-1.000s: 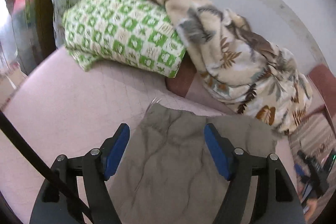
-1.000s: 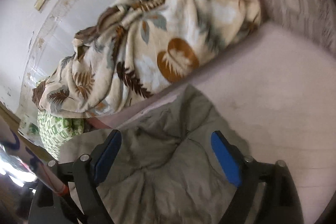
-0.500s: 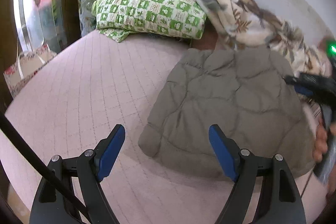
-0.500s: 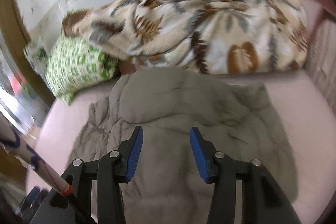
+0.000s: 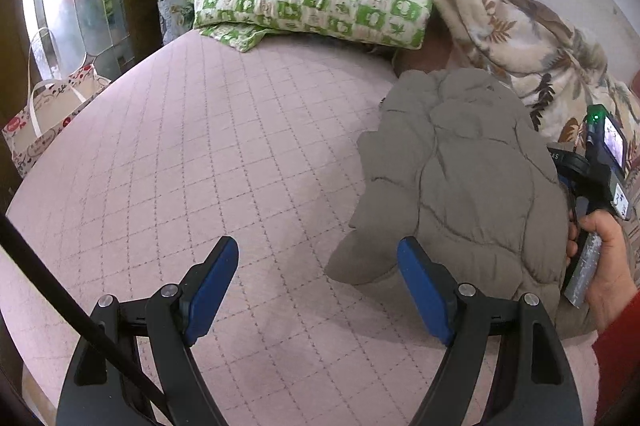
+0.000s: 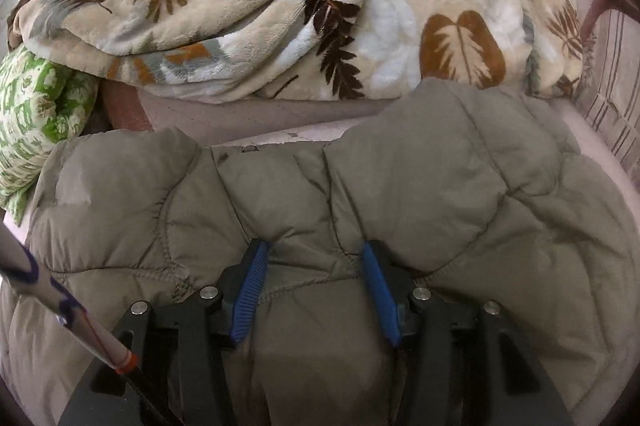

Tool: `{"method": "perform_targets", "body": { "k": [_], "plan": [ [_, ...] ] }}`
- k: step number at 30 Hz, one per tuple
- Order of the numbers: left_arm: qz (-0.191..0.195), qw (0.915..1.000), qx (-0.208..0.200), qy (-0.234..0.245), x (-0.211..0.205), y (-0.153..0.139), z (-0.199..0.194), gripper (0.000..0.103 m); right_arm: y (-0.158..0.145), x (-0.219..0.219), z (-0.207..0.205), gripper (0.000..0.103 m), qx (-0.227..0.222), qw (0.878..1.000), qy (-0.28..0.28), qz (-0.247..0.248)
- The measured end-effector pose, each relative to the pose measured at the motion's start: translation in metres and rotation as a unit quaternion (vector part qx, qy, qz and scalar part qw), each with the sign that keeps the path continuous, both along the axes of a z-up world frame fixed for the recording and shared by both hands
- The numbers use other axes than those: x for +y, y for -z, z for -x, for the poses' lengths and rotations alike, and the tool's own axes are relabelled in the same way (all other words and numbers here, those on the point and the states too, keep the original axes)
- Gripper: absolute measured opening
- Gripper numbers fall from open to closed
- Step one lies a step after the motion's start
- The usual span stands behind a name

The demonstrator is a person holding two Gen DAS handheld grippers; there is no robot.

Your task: Fold large clothes

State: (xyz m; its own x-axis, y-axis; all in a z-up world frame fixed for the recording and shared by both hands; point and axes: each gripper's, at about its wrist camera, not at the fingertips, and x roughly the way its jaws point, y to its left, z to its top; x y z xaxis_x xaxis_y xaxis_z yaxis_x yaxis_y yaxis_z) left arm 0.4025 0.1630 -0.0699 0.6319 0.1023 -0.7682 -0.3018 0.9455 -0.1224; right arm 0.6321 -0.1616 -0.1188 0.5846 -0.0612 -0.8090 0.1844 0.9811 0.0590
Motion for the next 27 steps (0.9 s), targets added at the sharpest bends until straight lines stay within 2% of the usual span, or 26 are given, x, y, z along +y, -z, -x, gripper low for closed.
{"method": "perform_targets", "body": {
  "k": [2,4,8,10,12,14,17,20,23,25,27],
  "plan": [
    [0.0,1.0,-0.003,0.0,0.001,-0.003,0.005,0.081,-0.006,0.004,0.002,0.054,0.013,1.0,-0.004,0.011],
    [-0.004,0.9999,-0.012,0.001,0.001,-0.009,0.012,0.081,-0.024,0.008,0.001,0.054,0.024,1.0,-0.002,0.018],
    [0.001,0.9998,-0.021,-0.006,0.004,-0.013,0.016,0.081,-0.081,0.029,0.026,0.054,-0.03,0.999,-0.029,-0.015],
    [0.007,0.9998,-0.017,-0.007,0.006,-0.011,0.015,0.081,-0.092,0.048,0.031,0.054,-0.039,0.998,-0.057,-0.012],
    [0.012,0.9998,-0.01,-0.007,0.008,-0.008,0.014,0.081,-0.09,0.072,0.033,0.054,-0.029,0.996,-0.089,-0.01],
    [0.014,0.9998,-0.008,-0.006,0.009,-0.008,0.013,0.081,-0.073,0.092,0.026,0.054,-0.013,0.995,-0.102,0.004],
    [0.016,0.9998,-0.006,-0.01,0.012,-0.007,0.011,0.081,-0.028,0.111,0.008,0.058,0.018,0.994,-0.099,0.03],
    [0.022,0.9997,0.001,-0.01,0.013,-0.003,0.004,0.081,-0.009,0.12,0.002,0.06,0.01,0.994,-0.088,0.061],
    [0.018,0.9998,0.007,-0.005,0.01,-0.001,0.002,0.081,-0.01,0.123,-0.002,0.061,0.018,0.993,-0.093,0.075],
    [0.014,0.9999,0.006,-0.002,0.008,-0.001,0.005,0.081,-0.025,0.12,-0.002,0.061,0.022,0.992,-0.101,0.073],
    [0.013,0.9999,0.003,-0.001,0.007,-0.003,0.007,0.081,-0.05,0.107,0.009,0.061,-0.003,0.993,-0.102,0.051]
  ]
}}
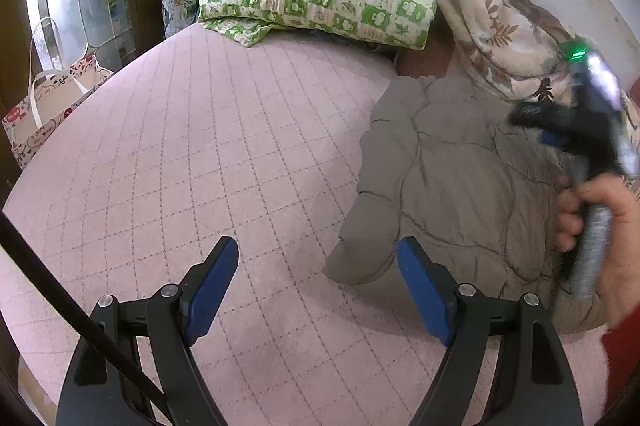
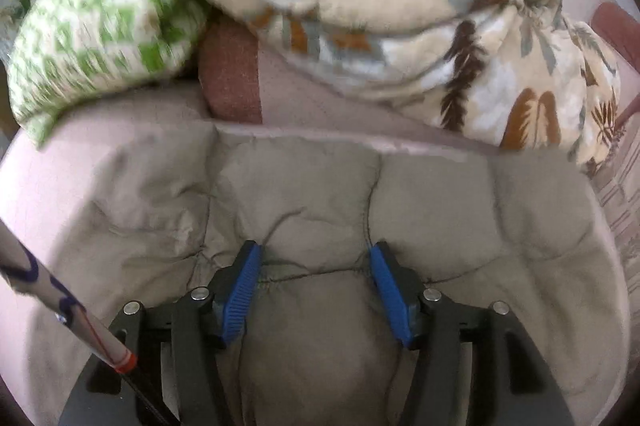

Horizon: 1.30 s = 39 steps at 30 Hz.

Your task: Fold large clothes

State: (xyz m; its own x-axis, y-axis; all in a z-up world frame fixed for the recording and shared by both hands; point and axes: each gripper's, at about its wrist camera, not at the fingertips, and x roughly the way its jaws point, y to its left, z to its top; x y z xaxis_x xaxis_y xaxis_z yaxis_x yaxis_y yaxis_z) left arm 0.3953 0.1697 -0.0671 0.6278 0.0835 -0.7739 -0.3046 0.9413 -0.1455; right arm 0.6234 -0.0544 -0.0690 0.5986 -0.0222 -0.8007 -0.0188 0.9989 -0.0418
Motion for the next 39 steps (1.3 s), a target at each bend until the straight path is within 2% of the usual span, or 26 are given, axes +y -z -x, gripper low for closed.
{"method": "perform_targets", "body": {
  "k": [3,6,8,10,13,14,17,19,20,23,26,28,32,34,37,39],
  "plan": [
    [-0.002,1.0,-0.001,-0.001,-0.002,0.0,0.001,0.081,-0.032,-0.036,0.018,0.066,-0.039,0.999,0.018,-0.013],
    [0.0,1.0,0.002,0.0,-0.003,0.002,0.0,0.081,-0.035,-0.086,0.026,0.067,-0.04,0.997,0.069,0.006],
    [-0.003,1.0,0.007,0.002,-0.006,0.004,-0.001,0.081,-0.022,-0.123,0.029,0.067,-0.026,0.993,0.115,0.011],
    [-0.008,0.9999,0.01,0.005,-0.008,0.005,-0.003,0.081,0.0,-0.162,0.026,0.064,-0.001,0.987,0.16,-0.005],
    [-0.016,0.9998,0.012,0.004,-0.01,0.007,-0.005,0.081,0.038,-0.205,0.025,0.065,0.04,0.977,0.189,-0.092],
    [-0.016,0.9998,0.013,0.003,-0.009,0.007,-0.006,0.081,0.039,-0.208,0.025,0.067,0.041,0.976,0.188,-0.098],
    [-0.014,0.9998,0.015,0.0,-0.007,0.007,-0.006,0.081,0.029,-0.195,0.018,0.067,0.054,0.981,0.181,-0.05],
    [-0.01,0.9999,0.012,-0.003,-0.003,0.005,-0.005,0.081,0.005,-0.174,0.025,0.067,0.016,0.986,0.168,-0.014],
    [-0.01,0.9999,0.011,-0.005,-0.002,0.005,-0.004,0.081,-0.007,-0.163,0.032,0.067,-0.005,0.988,0.15,-0.019],
    [-0.011,0.9999,0.008,-0.009,0.0,0.002,-0.001,0.081,-0.027,-0.125,0.049,0.067,-0.026,0.993,0.106,-0.034],
    [-0.013,0.9998,0.004,-0.014,0.002,0.0,0.001,0.081,-0.025,-0.08,0.062,0.067,-0.016,0.997,0.058,-0.048],
    [-0.014,0.9998,0.002,-0.017,0.005,-0.001,0.002,0.081,-0.015,-0.057,0.062,0.068,-0.008,0.999,0.035,-0.037],
    [-0.009,0.9997,0.001,-0.025,0.012,-0.002,0.002,0.081,0.018,-0.017,0.061,0.08,-0.024,0.998,0.02,0.053],
    [-0.003,0.9996,0.004,-0.029,0.016,-0.001,0.001,0.081,0.026,-0.014,0.054,0.083,-0.023,0.996,0.01,0.08],
    [0.004,0.9995,0.004,-0.031,0.019,-0.001,0.001,0.081,0.014,-0.023,0.055,0.083,-0.015,0.998,0.015,0.065],
    [0.003,0.9995,0.001,-0.031,0.019,-0.003,0.002,0.081,-0.001,-0.028,0.067,0.083,-0.038,0.998,0.022,0.049]
  ]
}}
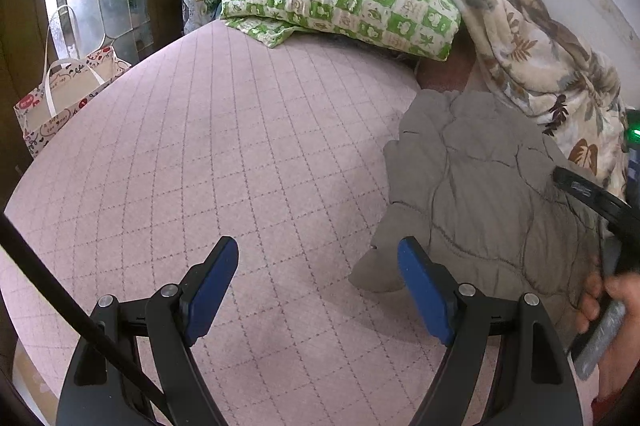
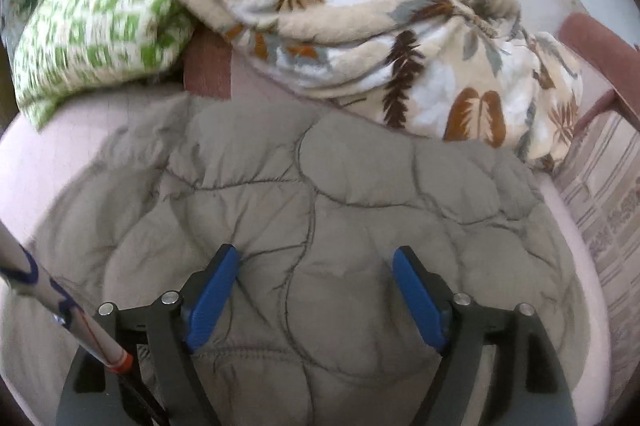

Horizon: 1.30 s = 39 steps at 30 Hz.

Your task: Fold large clothes

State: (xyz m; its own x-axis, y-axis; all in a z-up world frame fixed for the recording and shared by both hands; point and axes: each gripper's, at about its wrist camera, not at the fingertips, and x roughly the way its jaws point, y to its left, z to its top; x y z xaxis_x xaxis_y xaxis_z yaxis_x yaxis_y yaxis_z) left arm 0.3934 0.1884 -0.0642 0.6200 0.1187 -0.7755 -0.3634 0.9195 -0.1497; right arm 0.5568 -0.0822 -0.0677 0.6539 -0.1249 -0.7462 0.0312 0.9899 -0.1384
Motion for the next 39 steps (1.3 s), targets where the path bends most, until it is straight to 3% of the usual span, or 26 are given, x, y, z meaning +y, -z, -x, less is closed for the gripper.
{"method": "perform_targets", "body": {
  "k": [4,10,16,20,25,32,35,39],
  "plan": [
    [-0.008,1.0,-0.002,0.0,-0.003,-0.001,0.001,0.081,-0.013,-0.01,0.031,0.083,-0.046,0.999,0.017,0.0],
    [-0.021,0.9998,0.0,0.005,-0.009,-0.001,0.0,0.081,0.017,-0.025,0.029,0.089,-0.005,1.0,0.019,-0.018],
    [-0.041,0.9991,-0.006,0.006,-0.016,-0.005,0.004,0.081,-0.006,-0.043,0.044,0.089,-0.001,0.998,0.025,-0.053],
    [-0.077,0.9966,-0.028,0.002,-0.024,-0.016,0.014,0.081,-0.015,-0.064,0.083,0.089,-0.009,0.998,0.028,-0.06],
    [-0.13,0.9876,-0.084,-0.026,-0.034,-0.041,0.037,0.081,-0.016,-0.1,0.148,0.089,-0.006,0.997,0.042,-0.072],
    [-0.139,0.9699,-0.189,-0.064,-0.038,-0.082,0.089,0.091,-0.008,-0.148,0.232,0.089,0.002,0.995,0.074,-0.063],
    [-0.159,0.9589,-0.23,-0.051,-0.051,-0.096,0.114,0.092,-0.003,-0.163,0.264,0.089,0.002,0.994,0.085,-0.065],
    [-0.191,0.9517,-0.238,-0.033,-0.081,-0.106,0.151,0.093,0.004,-0.179,0.302,0.089,-0.01,0.992,0.103,-0.076]
  ]
}}
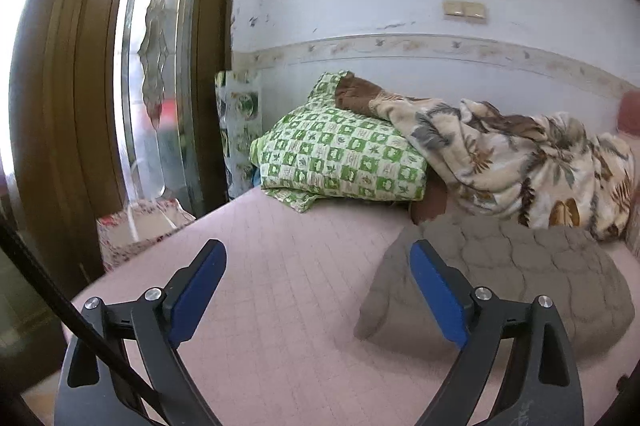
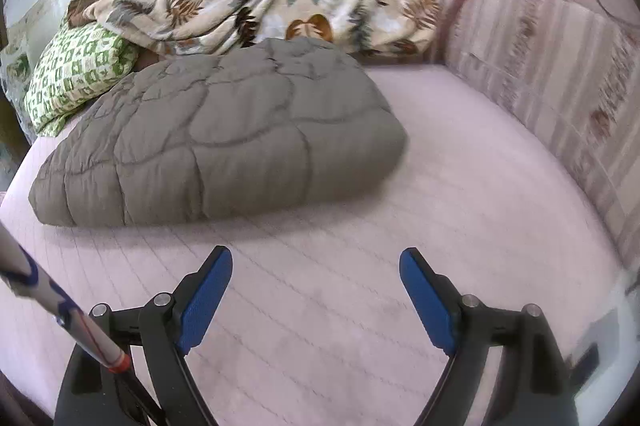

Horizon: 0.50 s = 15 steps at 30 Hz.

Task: Fold large clothes
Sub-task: 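Open the right tool and pull both tools back from the bundle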

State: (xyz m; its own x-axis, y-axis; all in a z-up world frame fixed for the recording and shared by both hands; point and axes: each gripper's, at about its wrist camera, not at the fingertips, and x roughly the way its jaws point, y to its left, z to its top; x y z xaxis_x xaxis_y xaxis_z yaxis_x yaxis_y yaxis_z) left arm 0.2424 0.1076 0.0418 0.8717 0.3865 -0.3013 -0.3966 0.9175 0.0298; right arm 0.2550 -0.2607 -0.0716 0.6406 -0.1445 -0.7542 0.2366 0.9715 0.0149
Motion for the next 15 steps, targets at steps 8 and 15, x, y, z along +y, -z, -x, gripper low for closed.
{"method": "perform_targets", "body": {
  "k": [8,15],
  "plan": [
    [0.026,0.9978,0.001,0.06,-0.046,-0.004,0.069,0.098,0.015,-0.019,0.038,0.089,-0.026,0.999,0.026,0.012],
    [0.066,0.9848,0.118,0.109,-0.082,0.016,0.069,0.098,0.011,-0.02,0.049,0.089,-0.051,0.999,0.01,0.002]
  ]
}}
